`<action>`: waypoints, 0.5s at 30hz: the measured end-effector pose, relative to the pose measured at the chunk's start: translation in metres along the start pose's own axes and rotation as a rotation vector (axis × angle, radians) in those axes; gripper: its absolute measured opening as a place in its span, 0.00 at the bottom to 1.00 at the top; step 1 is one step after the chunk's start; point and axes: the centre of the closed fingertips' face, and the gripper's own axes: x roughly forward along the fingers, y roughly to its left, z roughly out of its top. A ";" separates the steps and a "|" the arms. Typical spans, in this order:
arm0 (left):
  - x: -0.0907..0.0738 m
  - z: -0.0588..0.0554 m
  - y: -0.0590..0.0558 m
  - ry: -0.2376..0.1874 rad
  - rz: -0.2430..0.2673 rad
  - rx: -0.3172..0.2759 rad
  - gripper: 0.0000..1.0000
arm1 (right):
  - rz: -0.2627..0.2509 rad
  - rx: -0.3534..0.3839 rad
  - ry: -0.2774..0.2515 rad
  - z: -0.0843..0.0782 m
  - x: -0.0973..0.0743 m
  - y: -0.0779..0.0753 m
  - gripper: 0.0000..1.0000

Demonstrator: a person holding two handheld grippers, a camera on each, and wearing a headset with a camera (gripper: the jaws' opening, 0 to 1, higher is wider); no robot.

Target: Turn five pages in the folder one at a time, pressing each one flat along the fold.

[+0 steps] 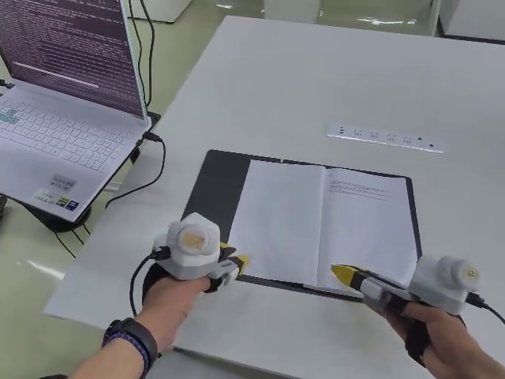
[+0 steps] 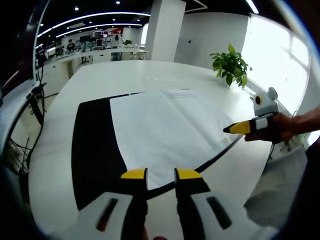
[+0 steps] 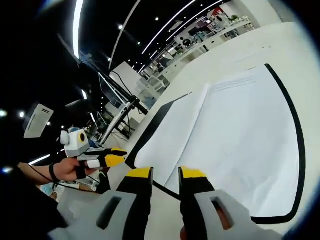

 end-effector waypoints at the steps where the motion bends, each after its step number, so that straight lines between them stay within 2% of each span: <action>1: -0.001 0.000 -0.002 -0.006 -0.003 -0.007 0.21 | 0.003 0.004 0.000 0.000 -0.003 0.000 0.21; 5: -0.008 0.000 -0.009 -0.013 -0.017 0.009 0.26 | -0.035 0.011 -0.024 0.000 -0.019 -0.005 0.23; 9: -0.016 -0.001 -0.008 -0.019 -0.025 0.016 0.27 | -0.065 -0.010 -0.028 0.000 -0.034 -0.011 0.31; 12: -0.023 0.004 -0.007 -0.022 -0.029 0.036 0.29 | -0.086 -0.038 -0.029 0.001 -0.046 -0.011 0.33; 15: -0.027 0.008 -0.005 -0.024 -0.034 0.054 0.32 | -0.116 -0.076 -0.018 0.000 -0.059 -0.017 0.37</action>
